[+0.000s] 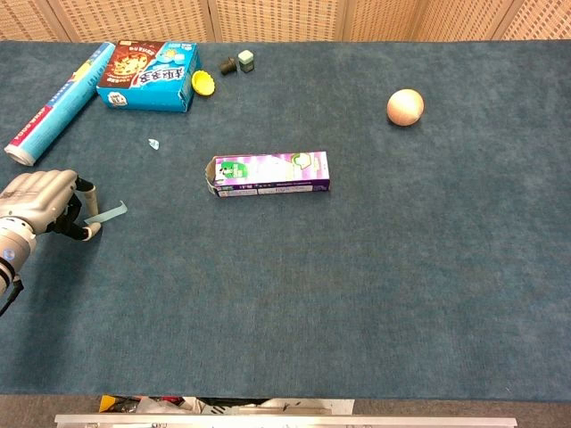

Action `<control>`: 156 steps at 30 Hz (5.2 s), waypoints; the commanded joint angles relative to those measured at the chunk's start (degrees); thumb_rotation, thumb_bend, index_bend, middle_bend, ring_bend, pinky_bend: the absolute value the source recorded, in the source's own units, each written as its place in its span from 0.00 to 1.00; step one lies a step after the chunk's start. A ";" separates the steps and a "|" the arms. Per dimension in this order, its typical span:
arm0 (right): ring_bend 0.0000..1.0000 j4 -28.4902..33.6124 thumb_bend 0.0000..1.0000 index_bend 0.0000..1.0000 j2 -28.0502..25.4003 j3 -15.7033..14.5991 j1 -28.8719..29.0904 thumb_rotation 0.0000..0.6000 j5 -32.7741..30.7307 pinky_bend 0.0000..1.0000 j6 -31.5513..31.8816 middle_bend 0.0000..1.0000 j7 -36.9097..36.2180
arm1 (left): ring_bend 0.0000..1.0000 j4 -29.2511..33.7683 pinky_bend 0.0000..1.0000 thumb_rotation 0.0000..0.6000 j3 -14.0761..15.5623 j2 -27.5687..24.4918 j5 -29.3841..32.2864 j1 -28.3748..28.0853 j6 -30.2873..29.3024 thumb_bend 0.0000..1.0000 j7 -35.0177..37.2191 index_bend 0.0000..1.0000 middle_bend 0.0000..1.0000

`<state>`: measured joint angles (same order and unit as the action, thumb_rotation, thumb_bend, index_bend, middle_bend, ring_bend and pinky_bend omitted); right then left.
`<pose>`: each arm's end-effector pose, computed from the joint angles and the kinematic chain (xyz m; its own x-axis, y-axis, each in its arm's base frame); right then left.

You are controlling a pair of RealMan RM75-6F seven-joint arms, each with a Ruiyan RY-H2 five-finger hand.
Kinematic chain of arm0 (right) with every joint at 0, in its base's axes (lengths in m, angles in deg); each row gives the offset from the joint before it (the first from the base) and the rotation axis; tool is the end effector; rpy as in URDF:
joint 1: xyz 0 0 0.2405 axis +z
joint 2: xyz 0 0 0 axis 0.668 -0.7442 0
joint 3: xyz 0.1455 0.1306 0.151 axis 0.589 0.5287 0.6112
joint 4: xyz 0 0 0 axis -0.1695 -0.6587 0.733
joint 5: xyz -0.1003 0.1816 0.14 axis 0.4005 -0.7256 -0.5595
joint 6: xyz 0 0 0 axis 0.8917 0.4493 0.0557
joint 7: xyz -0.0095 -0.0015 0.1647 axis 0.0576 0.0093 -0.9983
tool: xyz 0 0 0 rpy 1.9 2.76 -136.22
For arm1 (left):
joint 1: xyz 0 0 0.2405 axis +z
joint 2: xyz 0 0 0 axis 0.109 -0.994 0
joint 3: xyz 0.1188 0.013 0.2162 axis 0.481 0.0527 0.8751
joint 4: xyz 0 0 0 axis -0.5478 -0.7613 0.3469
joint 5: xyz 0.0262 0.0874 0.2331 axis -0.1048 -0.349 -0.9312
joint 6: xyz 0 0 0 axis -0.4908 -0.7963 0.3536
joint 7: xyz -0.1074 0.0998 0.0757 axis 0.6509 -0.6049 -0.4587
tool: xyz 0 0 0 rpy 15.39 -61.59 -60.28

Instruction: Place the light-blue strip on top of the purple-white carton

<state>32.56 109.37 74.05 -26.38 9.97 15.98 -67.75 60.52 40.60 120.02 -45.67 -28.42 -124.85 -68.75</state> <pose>-0.3180 -0.2787 0.1444 0.5366 -0.0946 0.8385 -0.8429 -0.0121 0.5380 -0.2698 0.2663 -0.0592 0.4646 0.3869 0.7965 0.8373 0.1009 -0.5374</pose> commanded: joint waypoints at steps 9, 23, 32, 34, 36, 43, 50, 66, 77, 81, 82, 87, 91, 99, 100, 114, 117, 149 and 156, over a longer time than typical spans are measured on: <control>0.34 0.11 0.19 0.16 -0.15 0.06 -0.30 1.00 -0.04 0.43 0.22 0.44 -0.14 | 0.89 -0.10 0.98 1.00 -0.09 -0.12 0.26 -0.34 0.56 0.34 0.63 0.54 0.84; 0.34 0.04 0.19 0.16 -0.20 0.17 -0.53 1.00 0.04 0.43 0.39 0.44 -0.35 | 0.89 0.26 0.98 1.00 0.03 -0.48 0.72 -0.74 0.77 0.38 0.68 0.55 0.84; 0.34 0.06 0.19 0.16 -0.17 0.35 -0.63 1.00 0.18 0.43 0.65 0.44 -0.55 | 0.89 1.50 0.98 1.00 0.32 -2.22 -3.84 -2.38 1.06 0.38 0.58 0.56 0.84; 0.34 0.07 0.19 0.16 -0.12 0.42 -0.52 1.00 0.21 0.43 0.57 0.44 -0.55 | 0.89 1.85 0.98 1.00 -0.02 -2.68 -5.15 -3.21 1.30 0.38 0.43 0.56 0.84; 0.34 0.19 0.19 0.16 -0.06 0.44 -0.43 1.00 0.36 0.43 0.54 0.44 -0.48 | 0.89 1.97 0.98 1.00 -0.47 -3.08 -7.05 -4.35 1.74 0.38 0.49 0.56 0.84; 0.34 0.98 0.19 0.16 -0.16 0.46 -0.28 1.00 0.99 0.43 0.76 0.44 -0.04 | 0.89 -0.03 0.98 1.00 -1.15 -3.13 -14.85 -8.64 2.77 0.38 -0.57 0.56 0.84; 0.34 2.01 0.19 0.16 -0.45 0.50 -0.34 1.00 1.15 0.43 1.07 0.44 0.50 | 0.89 -7.06 0.98 1.00 0.03 0.33 -23.80 -12.43 2.12 0.38 -3.42 0.56 0.84; 0.34 2.86 0.19 0.16 -0.71 0.41 -0.24 1.00 1.05 0.43 0.76 0.44 0.94 | 0.89 -27.50 0.98 1.00 8.19 8.01 -44.77 -17.26 0.37 0.38 -4.96 0.56 0.85; 0.34 2.24 0.19 0.16 -0.80 0.27 -0.59 1.00 0.94 0.43 0.89 0.44 0.14 | 0.89 -27.93 0.98 1.00 5.45 9.01 -44.91 -18.73 1.64 0.38 -6.44 0.56 0.85; 0.34 2.18 0.19 0.16 -0.86 0.28 -0.70 1.00 0.95 0.43 1.01 0.44 -0.04 | 0.89 -27.81 0.98 1.00 5.22 8.73 -45.24 -19.04 2.00 0.38 -7.53 0.55 0.85; 0.34 2.16 0.19 0.16 -0.83 0.27 -0.73 1.00 0.98 0.43 1.04 0.44 -0.12 | 0.89 -27.87 0.98 1.00 5.14 8.85 -45.15 -19.01 2.08 0.38 -7.65 0.55 0.85; 0.34 2.16 0.19 0.16 -0.74 0.14 -0.70 1.00 1.27 0.43 0.93 0.44 -0.20 | 0.89 -28.24 0.98 1.00 4.29 9.96 -44.38 -18.82 2.22 0.38 -7.91 0.55 0.85; 0.34 2.37 0.19 0.16 -0.81 0.16 -0.53 1.00 1.66 0.43 0.91 0.44 -0.08 | 0.89 -28.67 0.98 1.00 3.48 10.88 -43.78 -18.88 2.31 0.38 -7.92 0.55 0.85; 0.34 2.43 0.19 0.16 -0.73 0.13 -0.43 1.00 1.83 0.43 0.81 0.44 -0.14 | 0.89 -29.65 0.98 1.00 2.84 12.57 -43.28 -19.07 2.62 0.38 -9.00 0.55 0.85; 0.34 2.39 0.19 0.16 -0.74 0.11 -0.46 1.00 1.84 0.43 0.84 0.44 -0.19 | 0.89 -29.84 0.98 1.00 2.88 12.75 -43.33 -19.10 2.66 0.38 -9.13 0.55 0.85; 0.34 1.40 0.19 0.16 -0.75 0.05 -1.04 1.00 1.90 0.43 1.42 0.44 -1.61 | 0.89 -28.14 0.98 1.00 2.54 13.74 -41.93 -18.71 3.76 0.37 -11.85 0.50 0.85; 0.34 1.20 0.19 0.16 -0.66 0.05 -1.05 1.00 1.97 0.43 1.40 0.44 -1.83 | 0.89 -27.30 0.98 1.00 2.44 13.58 -41.47 -18.57 4.14 0.37 -12.79 0.48 0.84; 0.34 0.81 0.19 0.16 -0.58 0.30 -1.43 1.00 2.84 0.43 2.47 0.44 -2.95 | 0.87 -17.78 0.98 1.00 2.91 10.12 -39.78 -16.57 4.28 0.14 -18.18 0.31 0.79; 0.34 1.59 0.19 0.16 -1.22 0.39 -1.17 1.00 3.39 0.43 2.41 0.44 -2.65 | 0.84 -12.24 0.98 1.00 1.30 7.05 -37.40 -14.79 2.40 0.14 -17.13 0.31 0.76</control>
<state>34.11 108.20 74.43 -27.57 13.32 18.38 -70.44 46.99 42.56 128.07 -83.97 -43.81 -121.87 -86.40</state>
